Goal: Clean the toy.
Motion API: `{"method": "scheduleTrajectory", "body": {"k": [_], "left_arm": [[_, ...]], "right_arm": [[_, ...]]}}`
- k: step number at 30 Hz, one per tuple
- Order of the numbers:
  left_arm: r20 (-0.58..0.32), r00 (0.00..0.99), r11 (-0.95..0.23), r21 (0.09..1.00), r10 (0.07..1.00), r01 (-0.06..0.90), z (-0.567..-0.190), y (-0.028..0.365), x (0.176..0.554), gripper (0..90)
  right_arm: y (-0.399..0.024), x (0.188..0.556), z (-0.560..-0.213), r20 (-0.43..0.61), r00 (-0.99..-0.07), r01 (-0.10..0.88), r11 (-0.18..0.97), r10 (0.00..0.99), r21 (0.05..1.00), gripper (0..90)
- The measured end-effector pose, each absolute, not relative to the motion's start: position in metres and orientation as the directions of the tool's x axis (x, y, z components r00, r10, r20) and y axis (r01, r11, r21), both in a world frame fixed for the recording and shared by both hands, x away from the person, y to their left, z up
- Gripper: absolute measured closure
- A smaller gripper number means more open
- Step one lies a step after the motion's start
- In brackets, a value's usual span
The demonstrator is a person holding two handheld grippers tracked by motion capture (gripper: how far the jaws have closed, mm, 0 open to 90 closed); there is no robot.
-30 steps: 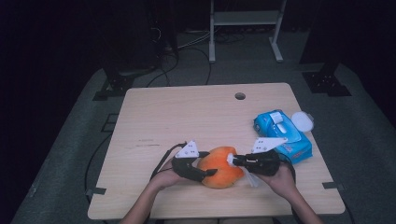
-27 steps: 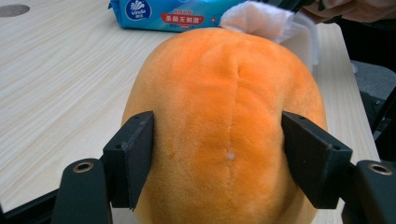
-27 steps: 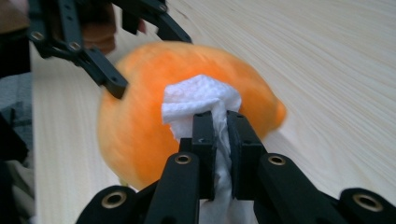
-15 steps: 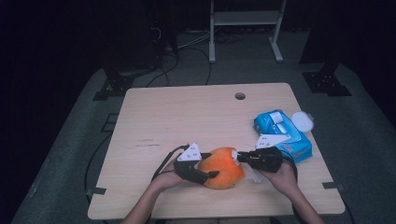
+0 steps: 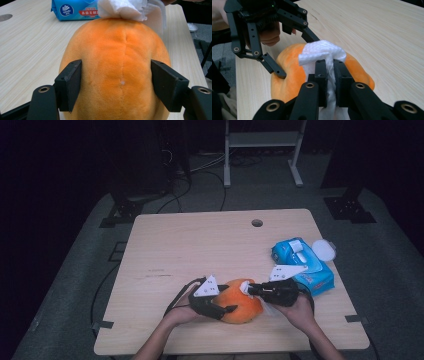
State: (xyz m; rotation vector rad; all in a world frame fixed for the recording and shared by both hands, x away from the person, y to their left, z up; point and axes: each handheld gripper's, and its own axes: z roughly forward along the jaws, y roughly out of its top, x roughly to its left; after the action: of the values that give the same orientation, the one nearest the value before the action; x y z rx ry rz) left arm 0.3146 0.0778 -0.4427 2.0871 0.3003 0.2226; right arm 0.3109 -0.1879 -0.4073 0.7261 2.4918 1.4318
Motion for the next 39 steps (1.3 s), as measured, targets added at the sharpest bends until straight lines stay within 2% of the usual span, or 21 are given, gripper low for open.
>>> {"method": "scheduleTrajectory", "body": {"k": [2, 3, 4, 5, 8, 10, 12, 13, 15, 16, 17, 19, 21, 25, 31, 36, 39], "left_arm": [[0.016, 0.960, -0.482, 0.867, 0.280, 0.126, -0.439, 0.078, 0.315, 27.0], [-0.007, 0.964, -0.464, 0.876, 0.265, 0.134, -0.434, 0.080, 0.316, 20.5], [-0.007, 0.964, -0.464, 0.876, 0.265, 0.134, -0.434, 0.080, 0.316, 18.3], [-0.030, 0.960, -0.437, 0.886, 0.280, 0.155, -0.430, 0.080, 0.319, 14.8], [-0.009, 0.949, -0.464, 0.871, 0.316, 0.162, -0.433, 0.078, 0.322, 8.4], [-0.053, 0.946, -0.460, 0.864, 0.321, 0.204, -0.441, 0.075, 0.324, 7.3], [-0.054, 0.945, -0.464, 0.861, 0.323, 0.208, -0.445, 0.072, 0.322, 19.2], [-0.019, 0.942, -0.487, 0.853, 0.334, 0.190, -0.443, 0.070, 0.320, 19.2], [0.061, 0.938, -0.522, 0.843, 0.341, 0.135, -0.433, 0.067, 0.315, 33.5], [0.125, 0.923, -0.502, 0.861, 0.364, 0.081, -0.428, 0.064, 0.311, 34.3], [0.125, 0.923, -0.502, 0.861, 0.364, 0.081, -0.428, 0.064, 0.311, 34.9], [0.241, 0.883, -0.501, 0.865, 0.403, -0.007, -0.427, 0.060, 0.306, 33.9], [0.290, 0.868, -0.511, 0.858, 0.403, -0.049, -0.431, 0.057, 0.305, 33.3], [0.275, 0.884, -0.528, 0.848, 0.379, -0.037, -0.435, 0.060, 0.307, 31.4], [0.228, 0.905, -0.507, 0.862, 0.359, -0.016, -0.439, 0.067, 0.308, 29.5], [0.215, 0.919, -0.516, 0.856, 0.331, -0.014, -0.439, 0.067, 0.307, 25.7], [0.128, 0.932, -0.492, 0.869, 0.340, 0.060, -0.427, 0.074, 0.314, 17.3]], "right_arm": [[-0.189, 0.312, -0.409, 0.085, -0.866, 0.327, 0.429, 0.493, 0.842, 81.7], [-0.191, 0.312, -0.412, 0.088, -0.870, 0.331, 0.442, 0.485, 0.834, 81.7], [-0.191, 0.312, -0.412, 0.088, -0.870, 0.331, 0.442, 0.485, 0.834, 81.7], [-0.191, 0.311, -0.415, 0.089, -0.877, 0.327, 0.449, 0.473, 0.831, 81.7], [-0.191, 0.310, -0.416, 0.091, -0.878, 0.327, 0.451, 0.469, 0.831, 81.7], [-0.190, 0.311, -0.416, 0.090, -0.881, 0.324, 0.453, 0.464, 0.831, 81.7], [-0.189, 0.311, -0.415, 0.081, -0.881, 0.320, 0.460, 0.466, 0.828, 81.7], [-0.189, 0.311, -0.415, 0.074, -0.879, 0.320, 0.467, 0.471, 0.824, 81.6], [-0.193, 0.312, -0.412, 0.070, -0.868, 0.325, 0.456, 0.491, 0.828, 81.7], [-0.193, 0.312, -0.410, 0.060, -0.862, 0.321, 0.452, 0.503, 0.832, 81.7], [-0.193, 0.312, -0.410, 0.060, -0.862, 0.321, 0.452, 0.503, 0.832, 81.7], [-0.196, 0.314, -0.403, 0.061, -0.857, 0.309, 0.416, 0.512, 0.855, 81.7], [-0.194, 0.314, -0.402, 0.055, -0.857, 0.305, 0.419, 0.512, 0.855, 81.6], [-0.189, 0.317, -0.411, -0.008, -0.853, 0.288, 0.483, 0.521, 0.827, 81.7], [-0.211, 0.326, -0.423, 0.050, -0.810, 0.376, 0.452, 0.584, 0.809, 81.7], [-0.193, 0.315, -0.416, 0.043, -0.849, 0.321, 0.448, 0.527, 0.834, 81.6], [-0.185, 0.311, -0.416, 0.045, -0.861, 0.304, 0.442, 0.506, 0.844, 81.7]]}}
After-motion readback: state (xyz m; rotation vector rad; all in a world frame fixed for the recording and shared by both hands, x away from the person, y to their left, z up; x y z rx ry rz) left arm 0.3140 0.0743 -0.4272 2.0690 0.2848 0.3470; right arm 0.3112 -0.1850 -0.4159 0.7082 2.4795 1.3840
